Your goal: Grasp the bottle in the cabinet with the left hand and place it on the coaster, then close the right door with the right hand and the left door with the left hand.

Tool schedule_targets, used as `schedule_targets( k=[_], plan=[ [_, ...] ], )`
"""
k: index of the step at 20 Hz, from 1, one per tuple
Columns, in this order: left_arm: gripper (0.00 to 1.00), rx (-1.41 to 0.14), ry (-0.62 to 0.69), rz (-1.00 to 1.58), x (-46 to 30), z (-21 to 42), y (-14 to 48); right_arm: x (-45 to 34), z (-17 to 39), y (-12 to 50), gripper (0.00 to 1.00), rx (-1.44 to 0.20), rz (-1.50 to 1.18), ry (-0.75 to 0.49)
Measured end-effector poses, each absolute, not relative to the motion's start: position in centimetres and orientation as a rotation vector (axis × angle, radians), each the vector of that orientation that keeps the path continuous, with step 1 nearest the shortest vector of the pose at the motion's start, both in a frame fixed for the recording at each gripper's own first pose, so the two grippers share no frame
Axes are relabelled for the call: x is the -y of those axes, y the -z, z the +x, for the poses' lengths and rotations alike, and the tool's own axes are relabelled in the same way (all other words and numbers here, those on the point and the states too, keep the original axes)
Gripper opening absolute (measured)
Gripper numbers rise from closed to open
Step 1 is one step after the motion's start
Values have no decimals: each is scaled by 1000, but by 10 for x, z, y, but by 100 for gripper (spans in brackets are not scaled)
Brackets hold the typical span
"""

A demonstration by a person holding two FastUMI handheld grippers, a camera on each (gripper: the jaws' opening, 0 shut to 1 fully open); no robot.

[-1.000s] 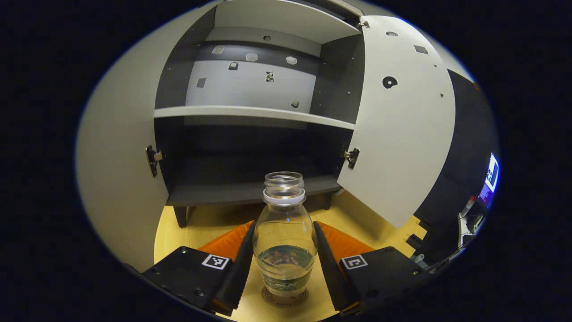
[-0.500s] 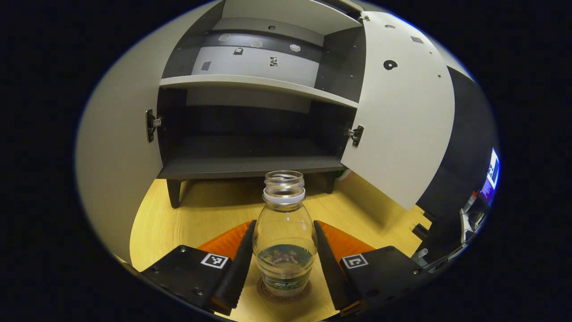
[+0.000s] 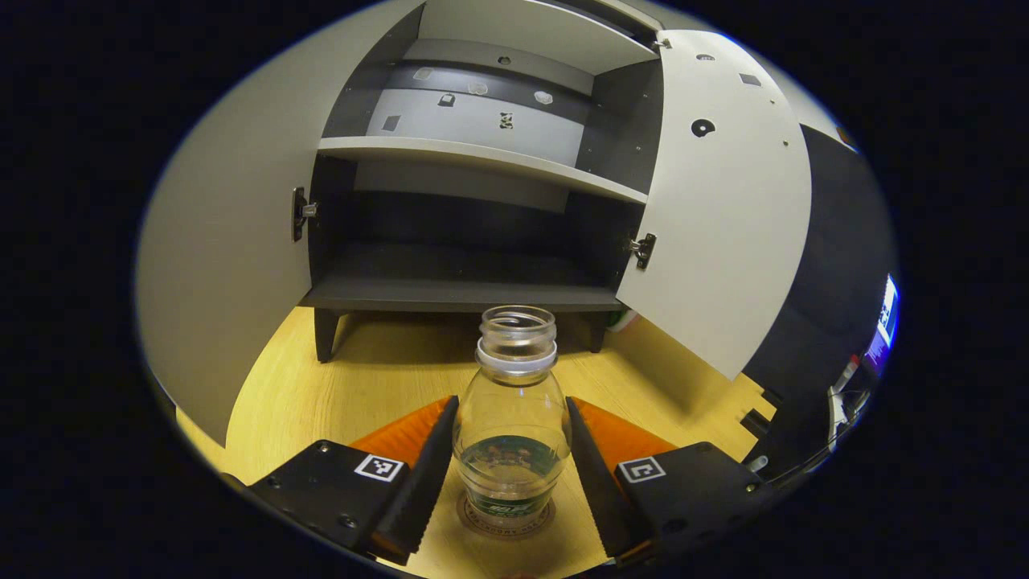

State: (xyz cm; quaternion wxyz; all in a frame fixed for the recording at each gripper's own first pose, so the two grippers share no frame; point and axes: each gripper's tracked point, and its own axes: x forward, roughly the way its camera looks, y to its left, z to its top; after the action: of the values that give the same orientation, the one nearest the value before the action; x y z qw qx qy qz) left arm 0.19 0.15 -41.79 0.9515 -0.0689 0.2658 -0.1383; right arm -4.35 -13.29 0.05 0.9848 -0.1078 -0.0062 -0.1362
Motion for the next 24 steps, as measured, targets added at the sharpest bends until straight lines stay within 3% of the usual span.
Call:
schedule_targets(
  k=[1, 2, 8, 12, 24],
  plan=[
    [87, -546, 281, -137, -2, -1, 418, 133, -42, 1, 98, 13, -216, 270],
    [82, -551, 282, -134, -2, -3, 418, 133, -42, 1, 98, 13, -215, 268],
    [90, -545, 295, -86, 3, -9, 406, 134, -38, 6, 98, 6, -193, 264],
    [90, -513, 299, -77, 4, -3, 386, 133, -37, 9, 98, 1, -181, 262],
    [90, -299, 341, -33, 18, 17, 262, 134, -30, 18, 98, -10, -150, 250]
  ],
)
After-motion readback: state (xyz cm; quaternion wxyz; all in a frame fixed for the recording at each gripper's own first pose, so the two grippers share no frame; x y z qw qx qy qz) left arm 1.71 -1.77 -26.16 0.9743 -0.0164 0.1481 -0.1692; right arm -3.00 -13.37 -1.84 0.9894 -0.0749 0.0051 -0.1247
